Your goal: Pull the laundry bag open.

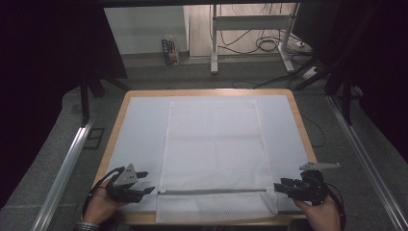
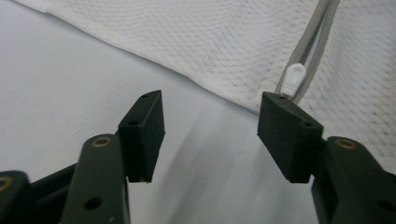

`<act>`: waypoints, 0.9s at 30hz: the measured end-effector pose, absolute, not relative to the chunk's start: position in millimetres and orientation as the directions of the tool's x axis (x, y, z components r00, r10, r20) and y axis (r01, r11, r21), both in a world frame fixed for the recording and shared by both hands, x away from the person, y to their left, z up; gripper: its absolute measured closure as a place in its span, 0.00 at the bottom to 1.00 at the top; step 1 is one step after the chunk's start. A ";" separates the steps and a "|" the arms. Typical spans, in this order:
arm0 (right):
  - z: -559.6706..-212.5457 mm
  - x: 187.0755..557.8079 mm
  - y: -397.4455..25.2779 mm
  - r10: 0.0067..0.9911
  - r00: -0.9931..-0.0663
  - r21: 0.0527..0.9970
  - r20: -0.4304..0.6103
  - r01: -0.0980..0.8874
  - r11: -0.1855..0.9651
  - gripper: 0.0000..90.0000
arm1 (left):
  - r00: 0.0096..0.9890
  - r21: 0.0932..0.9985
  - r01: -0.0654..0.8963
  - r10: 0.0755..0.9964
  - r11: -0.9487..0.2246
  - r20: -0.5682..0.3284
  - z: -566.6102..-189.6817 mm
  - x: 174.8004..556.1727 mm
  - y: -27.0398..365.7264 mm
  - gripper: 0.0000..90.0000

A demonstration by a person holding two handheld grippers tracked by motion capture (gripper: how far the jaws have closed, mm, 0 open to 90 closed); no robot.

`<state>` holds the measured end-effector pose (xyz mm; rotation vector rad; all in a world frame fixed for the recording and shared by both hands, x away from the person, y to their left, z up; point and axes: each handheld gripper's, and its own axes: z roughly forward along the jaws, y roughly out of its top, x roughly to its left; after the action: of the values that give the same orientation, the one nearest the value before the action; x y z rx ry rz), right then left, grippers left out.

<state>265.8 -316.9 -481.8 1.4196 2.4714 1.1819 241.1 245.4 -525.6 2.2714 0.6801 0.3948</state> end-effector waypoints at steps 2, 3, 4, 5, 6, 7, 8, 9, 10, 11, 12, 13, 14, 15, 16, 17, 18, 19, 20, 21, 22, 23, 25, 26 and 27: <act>-482.3 266.4 -316.1 0.761 -0.577 0.642 0.298 0.711 0.287 0.57 | 0.810 0.720 0.362 0.582 -0.592 0.071 -525.9 241.8 244.3 0.40; -482.6 267.1 -314.8 0.761 -0.581 0.647 0.291 0.705 0.291 0.51 | 0.809 0.718 0.368 0.584 -0.591 0.067 -526.4 242.5 243.3 0.39; -482.6 267.1 -314.8 0.761 -0.581 0.647 0.291 0.705 0.291 0.51 | 0.809 0.718 0.368 0.584 -0.591 0.067 -526.4 242.5 243.3 0.38; -483.0 267.8 -313.2 0.761 -0.581 0.647 0.289 0.704 0.291 0.49 | 0.807 0.717 0.373 0.588 -0.589 0.063 -526.7 242.9 242.1 0.36; -483.0 267.8 -313.2 0.761 -0.581 0.647 0.289 0.704 0.291 0.49 | 0.807 0.717 0.373 0.588 -0.589 0.063 -526.7 242.9 242.1 0.35; -483.2 268.3 -311.5 0.760 -0.585 0.650 0.284 0.700 0.296 0.45 | 0.802 0.716 0.378 0.594 -0.587 0.063 -526.7 243.0 241.3 0.33; -483.2 268.3 -311.5 0.760 -0.585 0.650 0.284 0.700 0.296 0.45 | 0.799 0.717 0.381 0.598 -0.584 0.062 -526.6 243.2 240.9 0.33; -483.4 268.7 -310.7 0.758 -0.590 0.652 0.279 0.696 0.302 0.44 | 0.795 0.719 0.387 0.603 -0.578 0.057 -526.4 243.7 240.8 0.32; -483.4 269.0 -309.8 0.756 -0.594 0.655 0.275 0.692 0.305 0.42 | 0.793 0.721 0.391 0.607 -0.573 0.053 -526.3 244.0 240.8 0.30; -483.4 269.2 -309.1 0.757 -0.595 0.657 0.272 0.689 0.306 0.41 | 0.787 0.724 0.398 0.615 -0.563 0.045 -526.0 244.5 240.7 0.29; -483.3 269.5 -308.3 0.756 -0.599 0.659 0.266 0.685 0.311 0.39 | 0.785 0.726 0.403 0.619 -0.556 0.038 -525.9 244.8 240.7 0.27; -483.4 270.0 -307.1 0.754 -0.604 0.665 0.260 0.678 0.314 0.36 | 0.783 0.729 0.408 0.621 -0.550 0.030 -525.6 245.2 240.8 0.25; -483.4 270.0 -307.1 0.754 -0.604 0.665 0.260 0.678 0.314 0.36 | 0.779 0.733 0.415 0.627 -0.539 0.020 -525.3 245.4 240.7 0.25; -483.2 270.7 -306.2 0.751 -0.612 0.671 0.248 0.668 0.323 0.33 | 0.774 0.736 0.422 0.633 -0.529 0.011 -524.9 245.8 240.7 0.22; -483.2 270.7 -306.2 0.751 -0.612 0.671 0.248 0.668 0.323 0.33 | 0.770 0.739 0.432 0.638 -0.517 -0.003 -524.1 246.2 240.8 0.22; -482.7 271.2 -304.7 0.747 -0.621 0.681 0.239 0.655 0.327 0.31 | 0.762 0.745 0.441 0.647 -0.501 -0.017 -522.8 246.5 240.7 0.21; -482.7 271.2 -304.7 0.747 -0.621 0.681 0.239 0.655 0.327 0.31 | 0.762 0.745 0.441 0.647 -0.501 -0.017 -522.8 246.5 240.7 0.19; -481.6 271.8 -303.0 0.749 -0.625 0.693 0.221 0.641 0.330 0.27 | 0.754 0.749 0.452 0.656 -0.485 -0.030 -521.4 246.9 240.6 0.17; -481.6 271.8 -303.0 0.749 -0.625 0.693 0.221 0.641 0.330 0.27 | 0.754 0.749 0.452 0.656 -0.485 -0.030 -521.4 246.9 240.6 0.17; -480.2 273.2 -301.5 0.751 -0.628 0.704 0.204 0.628 0.333 0.26 | 0.743 0.753 0.463 0.668 -0.468 -0.042 -520.0 247.3 240.1 0.16; -480.2 273.2 -301.5 0.751 -0.628 0.704 0.204 0.628 0.333 0.26 | 0.743 0.753 0.463 0.668 -0.468 -0.042 -520.0 247.3 240.1 0.14; -478.9 274.5 -299.6 0.757 -0.627 0.719 0.187 0.612 0.330 0.23 | 0.731 0.755 0.478 0.679 -0.450 -0.058 -518.5 247.6 238.7 0.14; -477.7 275.9 -297.0 0.759 -0.630 0.727 0.167 0.599 0.337 0.20 | 0.726 0.755 0.482 0.685 -0.444 -0.062 -517.1 247.2 236.7 0.12; -477.7 275.9 -297.0 0.759 -0.630 0.727 0.167 0.599 0.337 0.20 | 0.726 0.755 0.482 0.685 -0.444 -0.062 -517.1 247.2 236.7 0.11; -477.1 277.5 -294.1 0.761 -0.629 0.733 0.158 0.591 0.337 0.15 | 0.725 0.755 0.487 0.685 -0.439 -0.069 -516.1 246.7 234.6 0.11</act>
<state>277.5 -294.1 -477.1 1.2282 2.3860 1.1685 246.7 234.6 -516.1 2.1250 0.8845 0.3148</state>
